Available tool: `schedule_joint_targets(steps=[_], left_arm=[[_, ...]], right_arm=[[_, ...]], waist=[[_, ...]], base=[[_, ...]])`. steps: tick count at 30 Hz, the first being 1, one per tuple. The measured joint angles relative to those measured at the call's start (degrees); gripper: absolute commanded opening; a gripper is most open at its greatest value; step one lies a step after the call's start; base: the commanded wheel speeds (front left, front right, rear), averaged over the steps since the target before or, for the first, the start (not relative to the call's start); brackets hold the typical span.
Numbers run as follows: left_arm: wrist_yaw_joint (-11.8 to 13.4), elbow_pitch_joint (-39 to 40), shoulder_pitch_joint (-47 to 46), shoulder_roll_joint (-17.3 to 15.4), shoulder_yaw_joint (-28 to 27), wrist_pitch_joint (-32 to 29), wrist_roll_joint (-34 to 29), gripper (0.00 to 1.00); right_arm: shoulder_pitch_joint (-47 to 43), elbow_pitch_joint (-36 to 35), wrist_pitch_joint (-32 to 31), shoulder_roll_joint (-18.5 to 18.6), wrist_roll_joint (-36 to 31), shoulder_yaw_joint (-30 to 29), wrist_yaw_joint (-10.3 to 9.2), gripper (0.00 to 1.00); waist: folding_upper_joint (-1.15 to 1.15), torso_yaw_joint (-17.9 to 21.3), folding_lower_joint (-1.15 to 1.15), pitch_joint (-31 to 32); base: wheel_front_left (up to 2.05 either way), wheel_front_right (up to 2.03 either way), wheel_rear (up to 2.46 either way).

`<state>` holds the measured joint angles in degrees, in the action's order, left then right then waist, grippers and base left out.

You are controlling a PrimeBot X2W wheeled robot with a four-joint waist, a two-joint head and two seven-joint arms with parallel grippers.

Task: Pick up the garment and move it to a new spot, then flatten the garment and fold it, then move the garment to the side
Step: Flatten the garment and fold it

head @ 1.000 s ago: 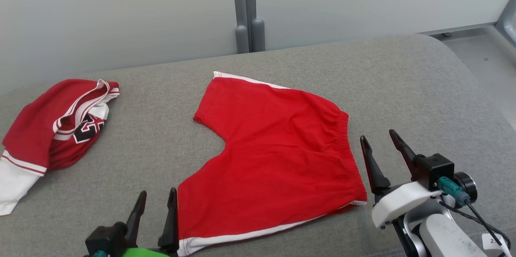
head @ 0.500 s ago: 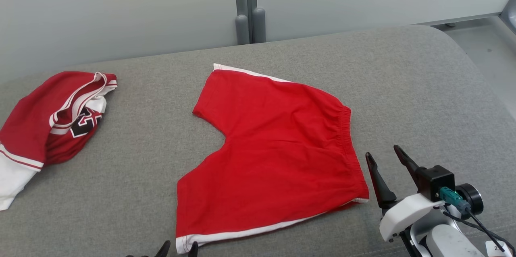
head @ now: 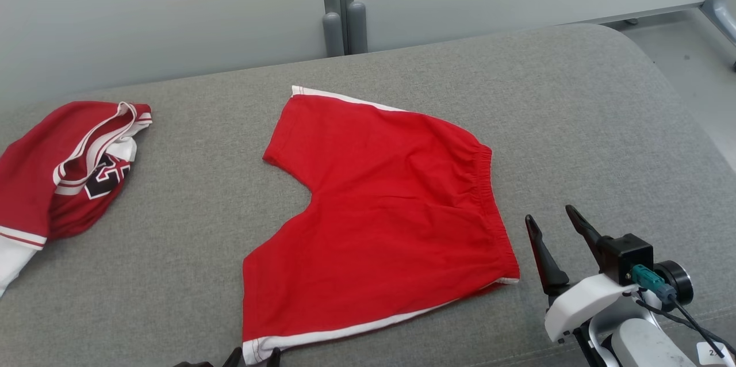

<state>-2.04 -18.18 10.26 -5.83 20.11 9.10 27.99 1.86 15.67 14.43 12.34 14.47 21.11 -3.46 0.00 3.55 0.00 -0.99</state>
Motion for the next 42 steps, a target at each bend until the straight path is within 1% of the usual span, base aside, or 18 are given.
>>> schedule_joint_targets(steps=[3, 4, 5, 6, 7, 9, 12, 15, 20, 24, 25, 30, 36, 39, 40, 41, 42], left_arm=[[-0.4, -0.7, -1.2, 0.4, 0.0, 0.1, 0.1, 1.00], [-0.5, -1.1, -1.5, 0.5, 0.0, 0.1, 0.1, 0.95], [-0.5, -1.4, -1.6, 0.6, 0.1, 0.1, 0.1, 0.49], [-0.7, -1.5, -1.7, 0.7, 0.1, 0.1, 0.1, 0.31], [-1.0, -1.6, -1.8, 0.8, 0.2, 0.5, 0.1, 0.01], [-1.0, -1.7, -1.9, 0.8, 0.3, 0.6, 0.1, 0.00], [-1.1, -1.7, -2.1, 0.8, 0.4, 1.2, 0.1, 0.00], [-1.6, -1.7, -2.2, 0.8, 0.5, 1.6, 0.1, 0.00], [-2.0, -1.5, -2.9, 0.8, 0.5, 2.4, 0.0, 0.00], [-2.0, -1.1, -3.9, 0.9, 0.2, 3.0, 0.0, 0.00], [-2.0, -0.9, -3.9, 0.9, 0.0, 3.1, 0.0, 0.00], [-2.1, -0.4, -4.2, 1.0, 0.2, 3.2, 0.0, 0.00], [-2.5, 0.1, -4.8, 1.1, 0.6, 3.6, 0.0, 0.00], [-2.6, 0.2, -5.1, 1.2, 0.8, 3.6, 0.0, 0.00], [-2.6, 0.2, -5.1, 1.2, 0.9, 3.6, 0.0, 0.00], [-2.6, 0.2, -5.2, 1.2, 1.0, 3.6, 0.0, 0.00], [-2.6, 0.2, -5.2, 1.2, 1.0, 3.6, 0.0, 0.00]], right_arm=[[0.0, 0.1, 0.0, 0.0, 0.0, -0.1, 0.00, 1.00], [0.0, 0.1, 0.0, 0.0, 0.0, -0.1, 0.01, 1.00], [0.0, 0.1, 0.0, 0.0, -0.1, -0.1, 0.01, 1.00], [0.0, 0.2, 0.0, 0.0, -0.1, -0.2, 0.02, 1.00], [0.0, 0.2, 0.0, 0.0, -0.1, -0.3, 0.02, 1.00], [0.0, 0.3, 0.0, 0.1, -0.4, -0.5, 0.09, 1.00], [0.0, 0.8, 0.0, 0.3, -0.4, -0.3, 0.71, 1.00], [-0.1, 1.7, 0.0, 1.3, -1.0, 0.7, 2.01, 1.00], [-1.9, 4.2, 0.0, 4.2, -2.5, 4.4, 5.55, 1.00], [-4.6, 6.5, 0.0, 5.5, -4.0, 6.8, 7.44, 1.00], [-4.7, 6.8, 0.0, 5.6, -4.1, 7.2, 7.67, 1.00], [-4.4, 7.2, 0.0, 5.5, -4.8, 7.6, 7.65, 1.00], [-2.0, 9.2, 0.0, 5.5, -6.4, 8.4, 7.67, 1.00], [-1.0, 10.6, 0.0, 5.4, -7.0, 8.9, 8.01, 1.00], [-0.7, 11.1, 0.0, 5.3, -7.0, 9.0, 8.10, 0.98], [-0.5, 11.7, 0.0, 5.3, -7.0, 9.2, 8.28, 0.94], [-0.2, 12.2, 0.0, 5.3, -7.1, 9.5, 8.49, 0.81]], waist=[[0.00, 0.2, 0.00, -0.1], [0.00, 0.3, 0.00, -0.2], [0.00, 0.3, 0.00, -0.2], [0.00, 0.4, 0.00, -0.3], [0.00, 0.4, 0.00, -0.3], [0.00, 0.5, 0.00, -0.4], [0.00, 0.5, 0.00, -0.7], [0.00, 0.3, 0.00, -0.8], [0.00, -0.8, 0.00, -1.1], [0.00, -1.8, 0.00, -1.1], [0.00, -1.9, 0.00, -1.1], [0.00, -2.3, 0.00, -1.3], [0.00, -3.2, 0.00, -1.8], [0.00, -3.8, 0.00, -2.1], [0.00, -4.1, 0.00, -2.2], [0.00, -4.3, 0.00, -2.3], [0.00, -4.6, 0.00, -2.4]], base=[[0.00, 0.00, 0.00], [0.00, 0.00, 0.00], [0.00, 0.00, 0.00], [0.00, 0.00, 0.00], [0.00, 0.00, 0.00], [0.00, 0.00, 0.00], [0.00, 0.00, 0.00], [0.00, 0.00, 0.00], [0.00, 0.00, 0.00], [0.00, 0.00, 0.00], [0.00, 0.00, 0.00], [0.00, 0.00, 0.00], [0.00, 0.00, 0.00], [0.00, 0.00, 0.00], [0.00, 0.00, 0.00], [0.00, 0.00, 0.00], [0.00, 0.00, 0.00]])
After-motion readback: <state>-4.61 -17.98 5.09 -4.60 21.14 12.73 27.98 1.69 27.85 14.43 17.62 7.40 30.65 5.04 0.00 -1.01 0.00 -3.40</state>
